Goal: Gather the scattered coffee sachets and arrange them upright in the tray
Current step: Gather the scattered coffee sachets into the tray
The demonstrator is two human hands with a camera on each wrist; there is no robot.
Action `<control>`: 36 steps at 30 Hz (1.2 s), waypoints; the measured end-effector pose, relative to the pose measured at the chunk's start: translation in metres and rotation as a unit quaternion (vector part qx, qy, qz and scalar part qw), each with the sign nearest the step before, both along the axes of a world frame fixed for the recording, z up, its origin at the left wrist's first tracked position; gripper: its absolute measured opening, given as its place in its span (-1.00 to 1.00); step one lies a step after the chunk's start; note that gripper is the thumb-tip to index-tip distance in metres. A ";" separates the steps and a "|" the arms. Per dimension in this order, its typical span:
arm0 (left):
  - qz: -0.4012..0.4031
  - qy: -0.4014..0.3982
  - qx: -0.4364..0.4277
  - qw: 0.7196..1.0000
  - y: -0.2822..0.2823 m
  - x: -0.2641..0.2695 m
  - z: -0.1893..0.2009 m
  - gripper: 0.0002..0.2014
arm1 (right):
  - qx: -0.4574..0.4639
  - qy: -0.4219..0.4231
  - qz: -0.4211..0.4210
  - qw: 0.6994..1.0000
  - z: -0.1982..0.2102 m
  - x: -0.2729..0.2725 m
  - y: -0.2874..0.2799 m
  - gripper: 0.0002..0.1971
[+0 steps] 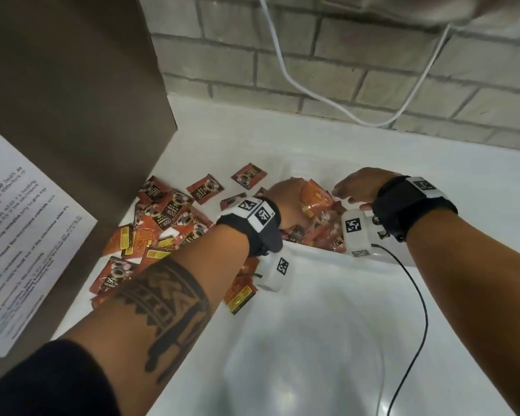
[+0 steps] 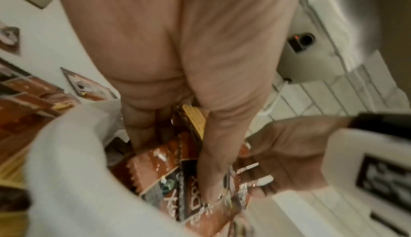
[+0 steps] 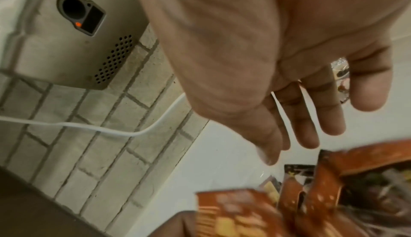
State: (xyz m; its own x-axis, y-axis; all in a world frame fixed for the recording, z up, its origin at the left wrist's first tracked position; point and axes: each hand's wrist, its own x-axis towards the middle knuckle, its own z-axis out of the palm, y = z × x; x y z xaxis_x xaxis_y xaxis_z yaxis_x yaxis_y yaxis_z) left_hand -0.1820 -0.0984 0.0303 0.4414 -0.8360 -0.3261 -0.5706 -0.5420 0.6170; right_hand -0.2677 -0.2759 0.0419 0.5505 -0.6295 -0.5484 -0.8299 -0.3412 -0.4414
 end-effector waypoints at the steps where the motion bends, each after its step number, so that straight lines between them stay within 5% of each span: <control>1: -0.012 -0.015 0.012 1.000 0.000 -0.002 -0.002 -0.30 | 0.000 -0.004 -0.002 1.000 0.000 -0.001 0.001 -0.62; 7: -0.023 -0.090 0.018 0.996 0.003 -0.006 0.004 -0.23 | -0.084 0.023 0.087 0.992 0.007 0.017 0.009 -0.61; 16: 0.071 -0.130 0.018 0.989 0.050 0.061 0.023 -0.69 | -0.197 0.015 0.257 0.946 0.023 0.061 0.056 -0.61; 20: 0.052 -0.116 0.182 0.975 0.073 0.081 -0.002 -0.24 | -0.158 0.007 0.289 0.944 0.016 0.083 0.081 -0.55; 22: 0.039 -0.115 0.197 0.973 0.076 0.081 -0.014 -0.02 | -0.167 0.040 0.327 0.929 0.014 0.096 0.096 -0.47; 25: 0.025 -0.124 0.184 0.975 0.076 0.079 -0.020 0.04 | -0.206 0.089 0.371 0.901 0.010 0.111 0.112 -0.34; 28: 0.025 -0.140 0.174 0.975 0.077 0.080 -0.020 -0.04 | -0.230 0.129 0.424 0.866 0.000 0.120 0.120 -0.33; 31: 0.030 -0.138 0.157 0.977 0.079 0.081 -0.018 -0.22 | -0.166 0.171 0.414 0.878 -0.005 0.124 0.128 -0.52; 34: 0.031 -0.127 0.145 0.981 0.081 0.085 -0.019 -0.36 | -0.205 0.196 0.434 0.855 -0.011 0.123 0.134 -0.77; 36: 0.036 -0.121 0.130 0.983 0.082 0.087 -0.019 -0.43 | -0.233 0.199 0.441 0.844 -0.018 0.124 0.136 -0.63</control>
